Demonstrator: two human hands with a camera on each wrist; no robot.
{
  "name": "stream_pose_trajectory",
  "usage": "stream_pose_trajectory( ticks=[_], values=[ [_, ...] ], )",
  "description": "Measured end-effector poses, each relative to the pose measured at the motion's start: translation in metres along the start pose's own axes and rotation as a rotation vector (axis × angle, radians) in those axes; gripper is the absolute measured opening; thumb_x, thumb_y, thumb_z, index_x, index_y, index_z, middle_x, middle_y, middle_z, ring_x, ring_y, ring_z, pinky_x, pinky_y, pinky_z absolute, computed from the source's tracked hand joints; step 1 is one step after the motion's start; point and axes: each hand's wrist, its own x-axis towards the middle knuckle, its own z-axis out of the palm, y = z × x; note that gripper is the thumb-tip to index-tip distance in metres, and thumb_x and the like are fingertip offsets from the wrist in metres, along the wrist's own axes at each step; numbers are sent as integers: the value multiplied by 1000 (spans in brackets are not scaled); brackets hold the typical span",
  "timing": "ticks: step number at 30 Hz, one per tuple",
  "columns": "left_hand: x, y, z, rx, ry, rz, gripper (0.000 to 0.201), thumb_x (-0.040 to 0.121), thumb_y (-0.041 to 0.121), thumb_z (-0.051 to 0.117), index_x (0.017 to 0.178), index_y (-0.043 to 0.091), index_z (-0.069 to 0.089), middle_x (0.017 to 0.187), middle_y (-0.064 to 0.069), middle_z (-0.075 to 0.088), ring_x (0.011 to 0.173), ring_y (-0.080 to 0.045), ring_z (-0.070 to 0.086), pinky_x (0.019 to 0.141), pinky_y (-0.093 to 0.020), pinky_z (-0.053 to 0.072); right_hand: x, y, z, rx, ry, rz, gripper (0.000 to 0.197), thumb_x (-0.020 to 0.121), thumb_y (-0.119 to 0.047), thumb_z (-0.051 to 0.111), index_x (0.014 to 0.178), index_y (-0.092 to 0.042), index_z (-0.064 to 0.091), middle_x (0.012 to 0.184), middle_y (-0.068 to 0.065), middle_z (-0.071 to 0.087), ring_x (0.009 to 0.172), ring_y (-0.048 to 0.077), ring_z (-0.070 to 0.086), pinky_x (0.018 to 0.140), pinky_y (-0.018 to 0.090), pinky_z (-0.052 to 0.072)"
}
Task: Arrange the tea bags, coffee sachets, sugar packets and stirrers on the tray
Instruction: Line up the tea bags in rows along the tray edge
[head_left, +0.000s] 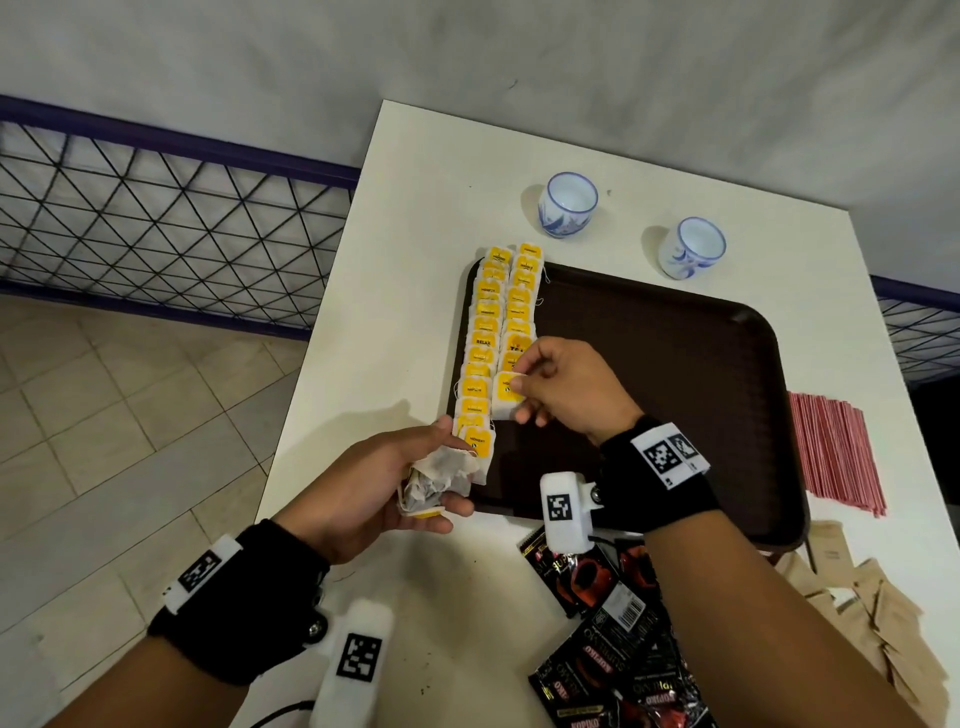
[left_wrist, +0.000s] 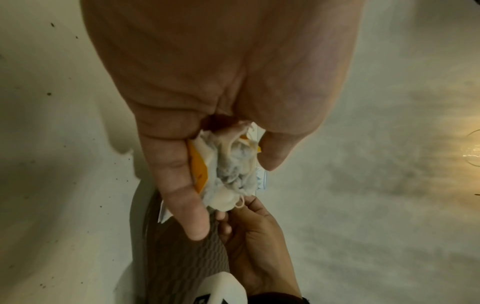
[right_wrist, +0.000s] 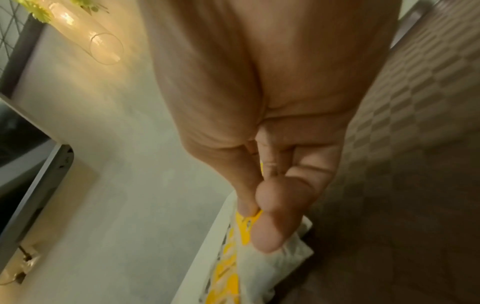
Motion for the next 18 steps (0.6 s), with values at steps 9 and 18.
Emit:
stream_pose_trajectory(
  ticks=[9,18],
  values=[
    [7,0,-1,43,4,102,26,102,21,52,116,11,72,107,-16,76,89,-27,73,66,-31,58,-6,7,10,-189,266,-31,16,85,-24,77,89,-25,62,81,6,66,66,18,66,60,29,54],
    [16,-2,5,212,108,324,34,94,4,65,116,29,73,106,0,75,85,-18,72,62,-31,56,-62,-2,28,321,-24,172,18,91,-22,72,93,-5,65,71,5,67,51,16,60,39,21,33]
  ],
)
